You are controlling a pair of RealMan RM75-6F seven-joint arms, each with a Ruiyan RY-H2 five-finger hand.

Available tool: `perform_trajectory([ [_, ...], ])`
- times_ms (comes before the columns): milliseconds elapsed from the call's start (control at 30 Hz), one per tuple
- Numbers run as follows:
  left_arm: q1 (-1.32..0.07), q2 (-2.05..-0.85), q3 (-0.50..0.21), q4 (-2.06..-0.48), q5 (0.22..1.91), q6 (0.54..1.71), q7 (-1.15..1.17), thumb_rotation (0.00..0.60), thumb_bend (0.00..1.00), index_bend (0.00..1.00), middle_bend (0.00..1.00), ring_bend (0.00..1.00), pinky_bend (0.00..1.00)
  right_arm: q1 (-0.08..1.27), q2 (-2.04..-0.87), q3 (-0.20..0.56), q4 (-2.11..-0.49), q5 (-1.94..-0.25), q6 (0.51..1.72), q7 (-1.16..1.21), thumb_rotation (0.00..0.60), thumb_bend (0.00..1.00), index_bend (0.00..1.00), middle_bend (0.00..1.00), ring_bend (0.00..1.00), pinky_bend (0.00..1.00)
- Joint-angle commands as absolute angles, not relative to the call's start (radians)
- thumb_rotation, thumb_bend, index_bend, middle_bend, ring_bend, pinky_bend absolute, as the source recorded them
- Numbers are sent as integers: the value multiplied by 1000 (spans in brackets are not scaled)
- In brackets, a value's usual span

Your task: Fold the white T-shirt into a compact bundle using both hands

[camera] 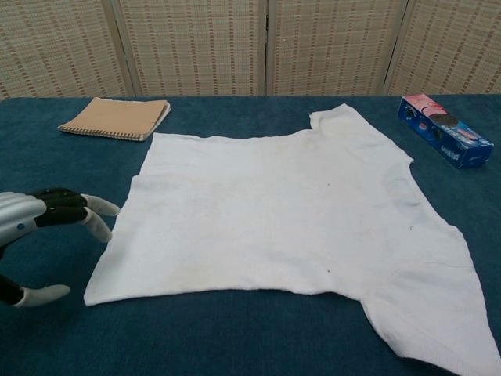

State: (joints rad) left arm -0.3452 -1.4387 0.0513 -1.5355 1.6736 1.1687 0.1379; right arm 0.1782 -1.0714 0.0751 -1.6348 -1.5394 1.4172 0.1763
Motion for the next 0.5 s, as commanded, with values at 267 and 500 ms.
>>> perform_trajectory([
  [267,-369,-1495,60,-1505,1644,1130,161,600,272,341,157,135,67,176,-1071,74,-1631,-1538,1418,176,600,293,448,322,209,242],
  [500,-373,-1534,58,-1458,1628,1134,155,600,272,332,157,136,67,172,-1071,74,-1624,-1533,1422,186,600,293,448,322,209,242],
])
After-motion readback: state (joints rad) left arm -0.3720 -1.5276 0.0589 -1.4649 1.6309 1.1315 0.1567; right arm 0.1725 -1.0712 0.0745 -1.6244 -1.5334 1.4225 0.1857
